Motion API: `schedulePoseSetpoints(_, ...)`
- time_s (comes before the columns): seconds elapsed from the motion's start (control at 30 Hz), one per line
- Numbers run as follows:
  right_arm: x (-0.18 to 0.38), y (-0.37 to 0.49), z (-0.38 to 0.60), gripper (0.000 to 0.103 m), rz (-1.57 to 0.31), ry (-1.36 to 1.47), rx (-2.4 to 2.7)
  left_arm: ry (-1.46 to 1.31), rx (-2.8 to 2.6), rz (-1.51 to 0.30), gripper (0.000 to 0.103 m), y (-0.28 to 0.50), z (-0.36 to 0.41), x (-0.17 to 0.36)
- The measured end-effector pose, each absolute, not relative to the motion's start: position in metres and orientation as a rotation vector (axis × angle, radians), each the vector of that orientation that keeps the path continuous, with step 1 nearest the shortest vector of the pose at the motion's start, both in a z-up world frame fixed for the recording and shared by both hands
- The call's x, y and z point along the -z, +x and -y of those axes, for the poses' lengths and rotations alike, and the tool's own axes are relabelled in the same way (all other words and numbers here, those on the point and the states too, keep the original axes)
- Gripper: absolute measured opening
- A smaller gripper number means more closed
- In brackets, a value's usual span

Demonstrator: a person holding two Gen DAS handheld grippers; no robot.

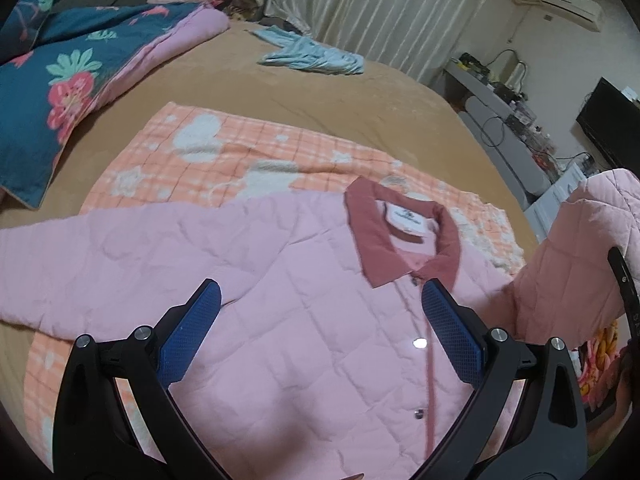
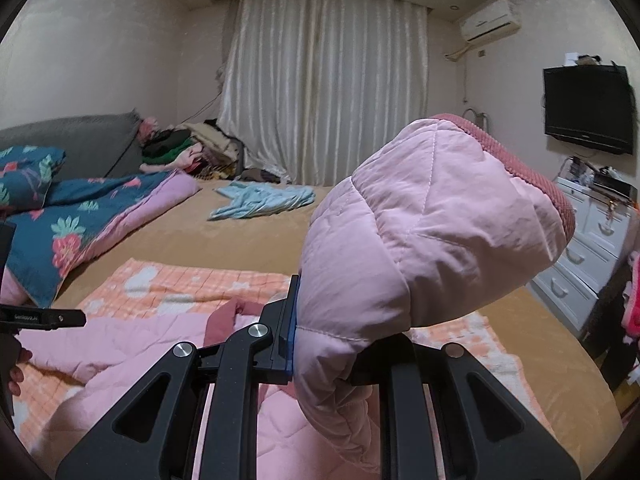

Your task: Fold large clothes

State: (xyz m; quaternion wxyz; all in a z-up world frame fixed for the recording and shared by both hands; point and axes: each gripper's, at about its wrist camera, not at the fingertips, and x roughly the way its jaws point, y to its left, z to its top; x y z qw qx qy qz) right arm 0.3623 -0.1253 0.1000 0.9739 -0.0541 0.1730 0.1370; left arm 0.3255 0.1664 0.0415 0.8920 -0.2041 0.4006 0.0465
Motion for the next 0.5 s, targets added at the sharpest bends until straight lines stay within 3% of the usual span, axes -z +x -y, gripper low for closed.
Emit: schedulePoseSetpoints(0.5, -0.031, 0.368, 0.065, 0.016, -0.440, -0.208, -0.386, -0.462, -0.141, -0.908, 0.094, 0.317, -0.187, 0.005)
